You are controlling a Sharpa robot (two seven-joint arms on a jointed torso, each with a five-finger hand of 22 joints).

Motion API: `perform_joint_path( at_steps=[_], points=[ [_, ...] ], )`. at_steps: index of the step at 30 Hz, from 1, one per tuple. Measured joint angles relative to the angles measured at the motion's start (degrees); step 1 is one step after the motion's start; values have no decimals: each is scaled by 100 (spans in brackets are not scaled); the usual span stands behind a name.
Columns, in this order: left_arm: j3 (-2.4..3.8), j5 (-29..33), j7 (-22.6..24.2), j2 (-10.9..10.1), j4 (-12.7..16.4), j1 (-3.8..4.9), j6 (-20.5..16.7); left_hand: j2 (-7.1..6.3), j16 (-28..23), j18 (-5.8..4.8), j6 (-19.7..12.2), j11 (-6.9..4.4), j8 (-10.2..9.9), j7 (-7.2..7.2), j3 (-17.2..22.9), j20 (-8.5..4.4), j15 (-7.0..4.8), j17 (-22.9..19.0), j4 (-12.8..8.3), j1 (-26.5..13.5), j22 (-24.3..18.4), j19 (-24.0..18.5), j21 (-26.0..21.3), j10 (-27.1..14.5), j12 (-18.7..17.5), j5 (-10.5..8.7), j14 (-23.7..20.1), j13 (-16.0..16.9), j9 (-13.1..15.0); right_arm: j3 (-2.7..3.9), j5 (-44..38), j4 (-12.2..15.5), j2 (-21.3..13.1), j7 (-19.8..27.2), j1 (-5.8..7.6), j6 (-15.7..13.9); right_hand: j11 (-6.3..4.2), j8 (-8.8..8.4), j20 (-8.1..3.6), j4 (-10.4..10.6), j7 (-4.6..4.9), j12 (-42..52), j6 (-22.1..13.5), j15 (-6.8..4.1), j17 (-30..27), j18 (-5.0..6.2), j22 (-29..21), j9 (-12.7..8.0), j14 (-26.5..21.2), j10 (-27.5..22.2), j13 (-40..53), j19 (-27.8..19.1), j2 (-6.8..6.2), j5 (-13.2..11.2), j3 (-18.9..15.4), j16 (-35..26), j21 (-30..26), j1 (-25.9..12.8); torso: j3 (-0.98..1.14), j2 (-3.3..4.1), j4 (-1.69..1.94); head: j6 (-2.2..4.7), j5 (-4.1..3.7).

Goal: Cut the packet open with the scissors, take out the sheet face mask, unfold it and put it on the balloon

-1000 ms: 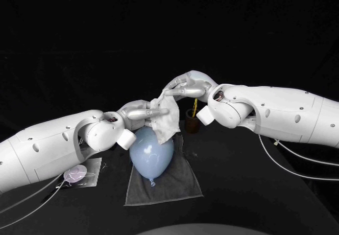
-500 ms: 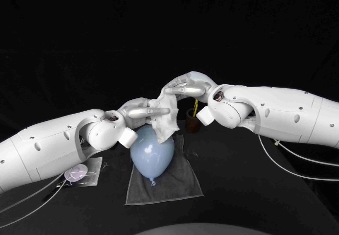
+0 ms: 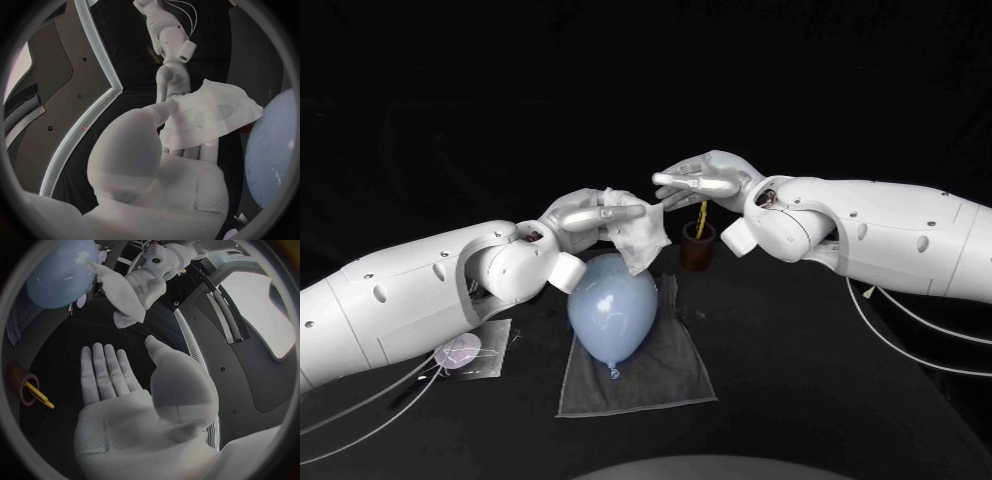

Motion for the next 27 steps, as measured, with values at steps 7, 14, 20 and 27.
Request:
perform_joint_path(
  at_steps=[7, 14, 20, 27],
  points=[
    [24, 150, 173, -27, 41, 53, -235, 17, -132, -2, -21, 18, 0, 19, 61, -10, 13, -28, -38, -39, 23, 55, 77, -40, -86, -13, -64, 0, 84, -22, 143, -17, -362, 153, -110, -35, -96, 30, -38, 90, 5, 377, 229, -147, -45, 51, -12, 38, 537, 412, 20, 443, 354, 21, -243, 151, 82, 440, 4, -4, -3, 12, 81],
    [43, 316, 338, -20, 46, 84, -514, -3, -153, -5, -40, 19, -2, 38, 90, 12, 5, -20, -67, -60, 10, 32, 77, -40, -86, -21, -7, 1, 133, -27, 416, 118, -585, 391, -391, -51, -211, 21, -112, 77, 74, 432, 462, -246, -100, 96, -47, 27, 823, 651, -18, 608, 360, 21, -371, 4, 112, 754, 9, -1, -8, 54, 181],
    [62, 443, 482, 15, 36, 117, -735, -4, -153, -6, -41, 19, -10, 37, 90, 12, -8, -19, -67, -60, 10, 32, 77, -40, -86, -1, 21, 1, 154, -40, 574, 348, -618, 554, -706, 85, -107, -236, -3, -70, 48, 107, 264, -55, -274, 95, -178, -53, 193, 340, -27, 321, 68, 21, -748, -521, -140, 954, 11, 2, -6, 86, 218],
    [70, 555, 601, 59, 14, 139, -917, -4, -153, 4, -43, 18, -15, 35, 90, 12, -7, -19, -67, -61, 10, 32, 77, -40, -86, -1, 22, 1, 155, -38, 607, 582, -514, 661, -862, 323, -265, -561, 5, -316, -48, -269, -368, 287, -484, -220, -275, -133, -662, -309, -27, -559, -11, 21, -1198, -927, -462, 1169, 8, 3, 1, 130, 213]
  ],
)
